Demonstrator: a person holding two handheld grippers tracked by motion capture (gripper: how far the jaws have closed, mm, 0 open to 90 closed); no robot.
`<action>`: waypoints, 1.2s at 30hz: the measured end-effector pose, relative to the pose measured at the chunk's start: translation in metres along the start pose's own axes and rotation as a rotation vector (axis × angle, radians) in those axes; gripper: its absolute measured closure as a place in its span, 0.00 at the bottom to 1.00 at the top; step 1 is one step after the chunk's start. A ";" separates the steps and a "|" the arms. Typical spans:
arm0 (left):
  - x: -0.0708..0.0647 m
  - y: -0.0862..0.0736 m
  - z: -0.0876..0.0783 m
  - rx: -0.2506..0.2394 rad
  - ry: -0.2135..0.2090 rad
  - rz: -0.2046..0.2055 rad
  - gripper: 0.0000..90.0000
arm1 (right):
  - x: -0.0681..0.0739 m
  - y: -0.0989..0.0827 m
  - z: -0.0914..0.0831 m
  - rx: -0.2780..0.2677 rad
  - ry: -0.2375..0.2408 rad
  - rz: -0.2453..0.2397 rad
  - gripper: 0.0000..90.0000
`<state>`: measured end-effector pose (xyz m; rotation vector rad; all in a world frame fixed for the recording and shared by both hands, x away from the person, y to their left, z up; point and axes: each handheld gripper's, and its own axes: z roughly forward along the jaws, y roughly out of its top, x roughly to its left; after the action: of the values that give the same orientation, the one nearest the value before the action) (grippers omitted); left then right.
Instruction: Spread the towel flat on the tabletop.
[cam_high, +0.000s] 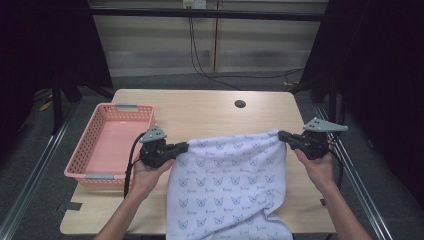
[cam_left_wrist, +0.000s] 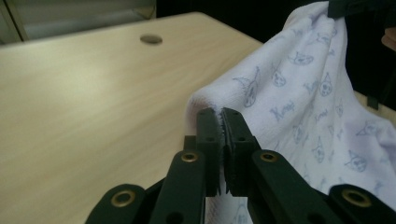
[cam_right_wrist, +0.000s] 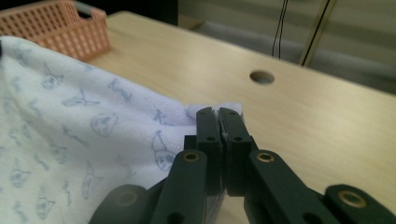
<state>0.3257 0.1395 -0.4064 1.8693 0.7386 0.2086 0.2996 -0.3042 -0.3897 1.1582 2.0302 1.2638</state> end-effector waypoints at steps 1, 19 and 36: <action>-0.003 0.001 0.000 0.001 -0.007 0.010 0.96 | 0.003 0.004 -0.006 -0.027 0.009 0.003 0.98; -0.044 -0.066 0.009 0.266 -0.235 0.051 0.73 | 0.036 -0.110 -0.025 0.294 0.121 -0.001 0.84; -0.015 -0.059 0.070 0.282 -0.126 -0.089 0.52 | -0.001 -0.087 0.057 0.329 0.018 0.008 0.51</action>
<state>0.3235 0.0907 -0.4855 2.0885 0.7933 -0.0745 0.3072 -0.2958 -0.4936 1.3026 2.3092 0.9681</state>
